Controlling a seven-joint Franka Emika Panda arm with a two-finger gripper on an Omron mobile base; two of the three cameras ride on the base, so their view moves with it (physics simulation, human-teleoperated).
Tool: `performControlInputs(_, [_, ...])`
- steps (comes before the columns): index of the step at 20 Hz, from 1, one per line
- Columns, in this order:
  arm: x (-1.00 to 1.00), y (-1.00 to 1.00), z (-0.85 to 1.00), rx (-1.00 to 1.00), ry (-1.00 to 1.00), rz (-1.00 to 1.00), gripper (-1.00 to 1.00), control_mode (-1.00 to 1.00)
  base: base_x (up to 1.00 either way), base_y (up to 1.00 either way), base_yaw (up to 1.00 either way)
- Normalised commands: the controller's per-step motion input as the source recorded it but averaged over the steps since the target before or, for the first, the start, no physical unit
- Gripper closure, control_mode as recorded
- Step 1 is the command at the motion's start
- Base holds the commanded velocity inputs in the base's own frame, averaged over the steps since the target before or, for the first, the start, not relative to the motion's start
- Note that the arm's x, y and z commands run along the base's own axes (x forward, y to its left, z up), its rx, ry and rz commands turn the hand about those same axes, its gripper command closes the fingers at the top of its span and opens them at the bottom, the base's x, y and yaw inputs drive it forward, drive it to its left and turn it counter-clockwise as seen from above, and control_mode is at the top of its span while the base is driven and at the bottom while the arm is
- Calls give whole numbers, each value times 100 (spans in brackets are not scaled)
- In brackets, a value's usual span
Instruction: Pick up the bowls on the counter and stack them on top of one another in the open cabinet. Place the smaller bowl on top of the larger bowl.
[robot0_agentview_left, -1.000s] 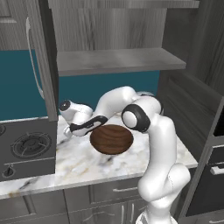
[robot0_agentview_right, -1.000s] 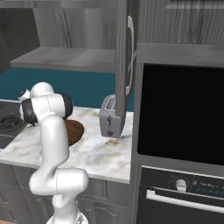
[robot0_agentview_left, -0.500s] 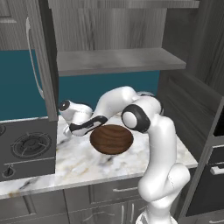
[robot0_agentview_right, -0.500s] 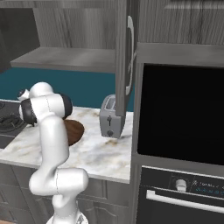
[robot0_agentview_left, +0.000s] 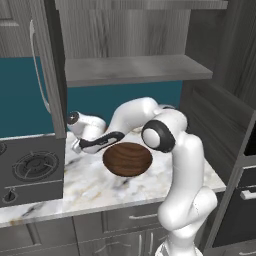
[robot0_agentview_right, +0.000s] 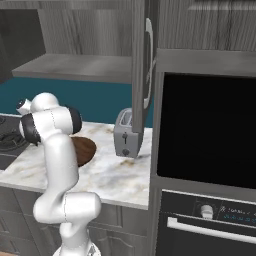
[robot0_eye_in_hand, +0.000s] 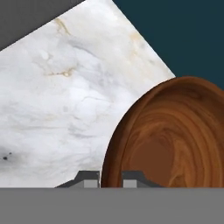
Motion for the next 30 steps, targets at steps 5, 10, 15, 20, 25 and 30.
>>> performControlInputs(5, [-22,0,24,0,0,0,100,-100,0,0,0])
performControlInputs(10, [-44,-6,11,0,0,0,100,-100,0,0,0])
performControlInputs(15, [-43,-21,3,0,-1,0,100,-100,0,0,0])
performControlInputs(20, [-36,-30,2,0,-1,-4,100,-100,0,0,0])
performControlInputs(25, [-29,-28,5,0,0,-6,100,-100,0,0,0])
performControlInputs(30, [-31,-34,0,0,0,-7,100,-100,0,0,0])
